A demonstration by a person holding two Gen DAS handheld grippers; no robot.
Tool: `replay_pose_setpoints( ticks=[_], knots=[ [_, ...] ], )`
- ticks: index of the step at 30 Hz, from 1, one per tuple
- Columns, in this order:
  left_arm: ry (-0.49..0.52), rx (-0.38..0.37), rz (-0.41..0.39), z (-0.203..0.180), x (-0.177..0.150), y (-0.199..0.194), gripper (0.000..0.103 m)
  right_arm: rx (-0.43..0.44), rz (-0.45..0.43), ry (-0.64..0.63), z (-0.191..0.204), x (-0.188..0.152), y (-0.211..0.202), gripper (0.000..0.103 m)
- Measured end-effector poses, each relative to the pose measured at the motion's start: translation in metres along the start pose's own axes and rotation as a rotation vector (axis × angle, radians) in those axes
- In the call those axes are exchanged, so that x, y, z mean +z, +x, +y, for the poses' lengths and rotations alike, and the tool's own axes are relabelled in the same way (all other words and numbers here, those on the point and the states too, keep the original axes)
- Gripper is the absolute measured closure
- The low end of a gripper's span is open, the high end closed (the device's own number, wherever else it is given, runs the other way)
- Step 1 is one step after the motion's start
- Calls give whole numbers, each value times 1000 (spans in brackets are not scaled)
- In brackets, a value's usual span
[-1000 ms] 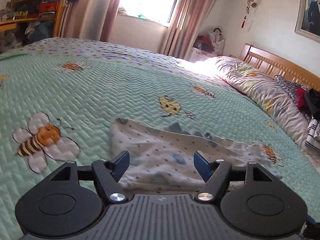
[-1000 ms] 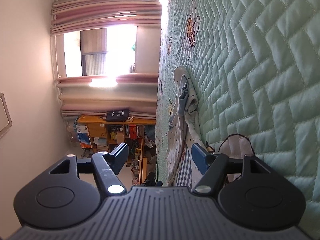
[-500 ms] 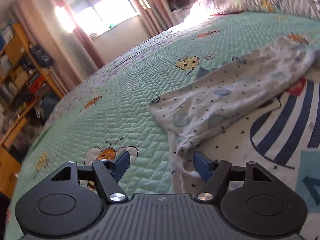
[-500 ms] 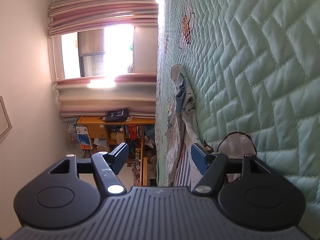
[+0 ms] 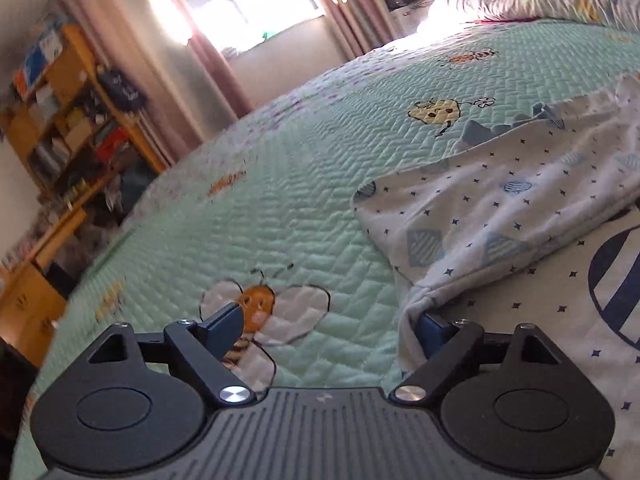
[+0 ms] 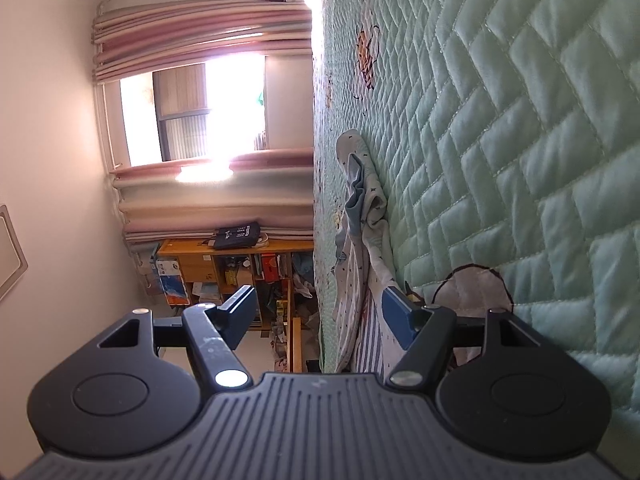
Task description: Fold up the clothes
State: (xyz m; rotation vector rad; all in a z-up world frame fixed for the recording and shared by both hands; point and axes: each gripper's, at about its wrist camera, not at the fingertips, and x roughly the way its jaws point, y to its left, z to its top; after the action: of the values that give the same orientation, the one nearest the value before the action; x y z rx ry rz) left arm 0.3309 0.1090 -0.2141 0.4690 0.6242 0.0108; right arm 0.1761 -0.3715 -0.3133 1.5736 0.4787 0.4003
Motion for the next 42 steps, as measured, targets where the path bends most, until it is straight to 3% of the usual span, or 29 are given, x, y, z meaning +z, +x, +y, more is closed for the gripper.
replay_pose_setpoints(
  ticks=[3, 7, 10, 16, 20, 24, 29, 35, 39, 42],
  knots=[
    [-153, -55, 15, 19, 0, 4, 14, 1, 0, 0, -1, 0, 0, 32],
    [-452, -197, 93, 55, -9, 28, 13, 3, 0, -1, -2, 0, -1, 32],
    [-543, -240, 99, 59, -23, 33, 13, 8, -3, 10, -4, 0, -1, 32],
    [-565, -251, 98, 60, -26, 22, 13, 11, -3, 14, -6, 1, -2, 32],
    [-502, -243, 94, 56, -25, 14, 14, 15, 6, 7, -5, 0, -1, 32],
    [-518, -289, 67, 62, -22, 12, 14, 10, 19, -13, -2, -2, 0, 32],
    [-518, -265, 128, 63, -11, 29, 13, 12, 27, -8, -1, -4, 1, 32],
    [-569, -318, 117, 61, -30, 4, 13, 14, 28, -6, 2, -5, 2, 32],
    [-549, -299, 121, 62, -38, -7, 13, 18, 29, -3, 3, -4, 3, 32],
    [-541, -338, 94, 60, -40, -18, 13, 19, 31, -8, 4, -4, 3, 32]
  ],
)
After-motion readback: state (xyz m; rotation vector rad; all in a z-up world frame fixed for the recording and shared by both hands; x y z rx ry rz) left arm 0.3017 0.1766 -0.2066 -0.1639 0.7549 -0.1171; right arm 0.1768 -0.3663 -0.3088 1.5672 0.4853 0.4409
